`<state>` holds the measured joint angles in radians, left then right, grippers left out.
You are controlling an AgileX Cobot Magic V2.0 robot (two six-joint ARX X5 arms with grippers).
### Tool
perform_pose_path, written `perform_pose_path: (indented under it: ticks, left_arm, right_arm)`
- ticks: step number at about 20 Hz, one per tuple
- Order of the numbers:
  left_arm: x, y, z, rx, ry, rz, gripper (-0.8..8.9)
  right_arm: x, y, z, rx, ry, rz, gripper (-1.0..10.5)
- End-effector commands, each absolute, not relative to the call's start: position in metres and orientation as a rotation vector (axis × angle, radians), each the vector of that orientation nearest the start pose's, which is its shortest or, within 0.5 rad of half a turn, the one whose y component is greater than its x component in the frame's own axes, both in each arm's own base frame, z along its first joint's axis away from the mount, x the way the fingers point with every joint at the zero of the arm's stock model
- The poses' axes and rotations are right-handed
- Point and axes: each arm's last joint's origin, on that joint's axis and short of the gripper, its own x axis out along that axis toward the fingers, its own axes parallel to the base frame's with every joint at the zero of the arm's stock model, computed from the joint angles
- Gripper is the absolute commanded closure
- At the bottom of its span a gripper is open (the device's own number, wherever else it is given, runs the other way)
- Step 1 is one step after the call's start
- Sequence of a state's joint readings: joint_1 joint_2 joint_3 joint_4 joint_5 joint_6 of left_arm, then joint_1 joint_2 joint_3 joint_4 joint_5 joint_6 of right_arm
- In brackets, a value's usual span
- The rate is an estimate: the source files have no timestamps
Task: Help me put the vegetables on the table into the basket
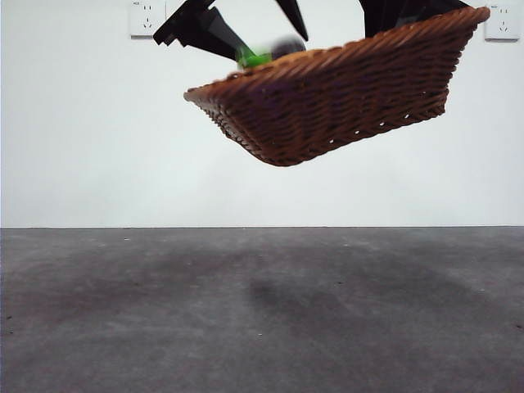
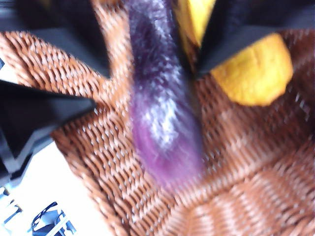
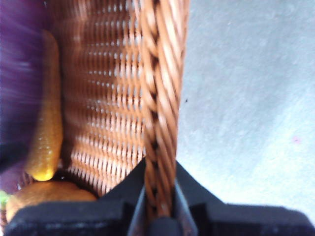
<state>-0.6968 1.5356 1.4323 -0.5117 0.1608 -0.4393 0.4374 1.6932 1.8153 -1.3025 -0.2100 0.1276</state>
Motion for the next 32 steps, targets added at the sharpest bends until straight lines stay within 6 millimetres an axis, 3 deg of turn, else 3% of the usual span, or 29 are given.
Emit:
perform_pose_path:
  ticks: [1, 4, 8, 9, 11, 12, 17, 19, 27, 32]
  left_arm:
    - [0.257, -0.224, 0.345, -0.249, 0.772, -0.713, 3.01]
    - [0.252, -0.220, 0.352, -0.236, 0.765, -0.775, 3.02]
    - [0.224, -0.197, 0.369, -0.066, 0.764, -0.816, 3.19]
    - [0.214, -0.187, 0.373, -0.011, 0.780, -0.798, 4.02]
    - [0.193, -0.167, 0.381, 0.096, 0.799, -0.741, 7.62]
    - [0.181, -0.157, 0.387, 0.123, 0.805, -0.717, 8.23]
    - [0.122, -0.106, 0.405, 0.181, 0.863, -0.689, 8.18]
    - [0.108, -0.091, 0.408, 0.212, 0.852, -0.623, 8.18]
    - [0.072, -0.059, 0.418, 0.131, 0.764, -0.562, 8.18]
    - [0.067, -0.055, 0.420, 0.121, 0.743, -0.564, 8.18]
  right_arm:
    - [0.292, 0.144, 0.366, -0.012, 1.223, 0.496, 9.6]
    - [0.293, 0.144, 0.366, -0.017, 1.214, 0.493, 9.6]
    - [0.304, 0.130, 0.361, -0.037, 1.208, 0.411, 9.6]
    - [0.309, 0.125, 0.358, -0.029, 1.219, 0.392, 9.6]
    - [0.320, 0.114, 0.350, -0.026, 1.238, 0.367, 9.6]
    - [0.327, 0.109, 0.344, -0.026, 1.250, 0.355, 9.6]
    - [0.369, 0.075, 0.297, 0.088, 1.360, 0.376, 9.6]
    - [0.384, 0.066, 0.279, 0.122, 1.373, 0.384, 9.6]
    - [0.424, 0.037, 0.202, 0.158, 1.465, 0.353, 9.6]
    - [0.435, 0.032, 0.163, 0.196, 1.533, 0.351, 9.5]
